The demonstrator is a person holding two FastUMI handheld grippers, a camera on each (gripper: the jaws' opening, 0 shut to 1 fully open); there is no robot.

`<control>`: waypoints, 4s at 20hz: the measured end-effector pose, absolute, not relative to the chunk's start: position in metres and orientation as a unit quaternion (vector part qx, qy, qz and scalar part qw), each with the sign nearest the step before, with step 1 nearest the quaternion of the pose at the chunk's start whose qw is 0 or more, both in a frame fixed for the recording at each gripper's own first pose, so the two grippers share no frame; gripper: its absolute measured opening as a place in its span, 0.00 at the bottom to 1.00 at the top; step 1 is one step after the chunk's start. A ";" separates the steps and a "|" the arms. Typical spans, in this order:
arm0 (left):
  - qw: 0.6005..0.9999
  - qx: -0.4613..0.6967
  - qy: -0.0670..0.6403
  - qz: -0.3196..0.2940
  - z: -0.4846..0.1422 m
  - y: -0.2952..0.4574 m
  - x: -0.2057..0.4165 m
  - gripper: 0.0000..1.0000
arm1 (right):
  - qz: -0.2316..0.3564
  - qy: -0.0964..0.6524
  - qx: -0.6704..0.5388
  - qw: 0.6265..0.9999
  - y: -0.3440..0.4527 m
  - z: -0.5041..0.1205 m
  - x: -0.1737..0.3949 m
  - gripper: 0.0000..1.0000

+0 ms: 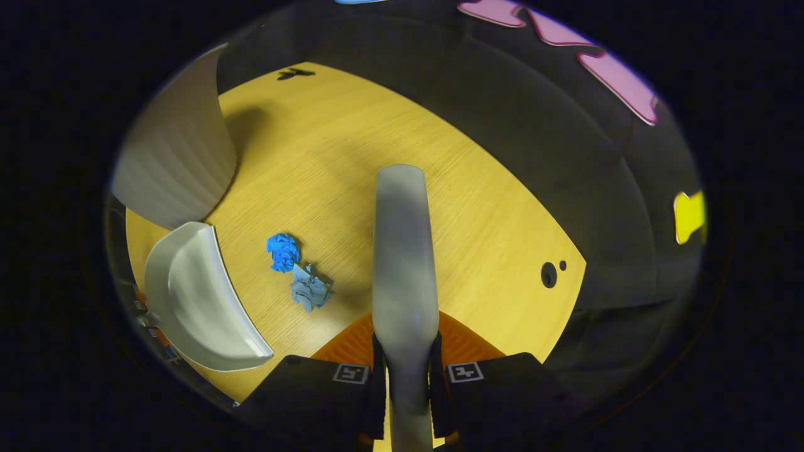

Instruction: Pick up the small broom and dustpan from the desktop, sweep the trash into the dustpan with the broom, and then empty the trash into the garbage bin.

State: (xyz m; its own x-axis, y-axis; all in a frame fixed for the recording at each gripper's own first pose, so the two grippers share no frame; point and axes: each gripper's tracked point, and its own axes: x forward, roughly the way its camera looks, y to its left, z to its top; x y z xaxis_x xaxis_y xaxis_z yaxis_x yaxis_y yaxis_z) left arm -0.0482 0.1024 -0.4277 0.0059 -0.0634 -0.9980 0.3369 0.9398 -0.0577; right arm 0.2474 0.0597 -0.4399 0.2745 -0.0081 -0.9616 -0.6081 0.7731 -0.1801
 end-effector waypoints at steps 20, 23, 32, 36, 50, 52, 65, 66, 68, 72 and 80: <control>0.702 0.123 0.676 -0.189 -0.433 0.105 -0.056 0.27 | 0.499 0.666 -0.254 0.494 0.138 -0.467 0.052 0.31; 0.716 0.104 0.667 -0.179 -0.432 0.104 -0.053 0.27 | 0.496 0.679 -0.158 0.518 0.146 -0.458 0.049 0.31; 0.775 0.123 0.596 -0.170 -0.436 0.103 -0.042 0.27 | 0.468 0.583 0.129 0.652 0.139 -0.401 0.057 0.31; 0.805 0.128 0.552 -0.175 -0.429 0.099 -0.031 0.27 | 0.444 0.522 0.223 0.694 0.122 -0.393 0.067 0.31; 0.869 0.207 0.447 -0.050 -0.381 0.169 0.048 0.26 | 0.389 0.414 0.325 0.756 0.086 -0.427 0.013 0.30; 0.856 0.230 0.461 -0.021 -0.385 0.174 0.047 0.27 | 0.386 0.417 0.325 0.756 0.079 -0.434 0.006 0.30; 0.688 0.511 0.510 0.070 -0.357 0.197 0.046 0.27 | 0.380 0.439 0.342 0.739 0.101 -0.456 0.014 0.30; 0.675 0.533 0.505 0.069 -0.358 0.200 0.046 0.26 | 0.377 0.440 0.346 0.738 0.101 -0.458 0.014 0.30; 0.661 0.553 0.504 0.058 -0.359 0.203 0.047 0.26 | 0.372 0.443 0.349 0.737 0.099 -0.461 0.013 0.30; 0.586 0.655 0.475 0.042 -0.346 0.203 0.053 0.26 | 0.366 0.444 0.356 0.736 0.095 -0.461 0.015 0.30; 0.641 0.620 0.450 0.051 -0.346 0.190 0.053 0.26 | 0.355 0.448 0.351 0.742 0.089 -0.467 0.011 0.30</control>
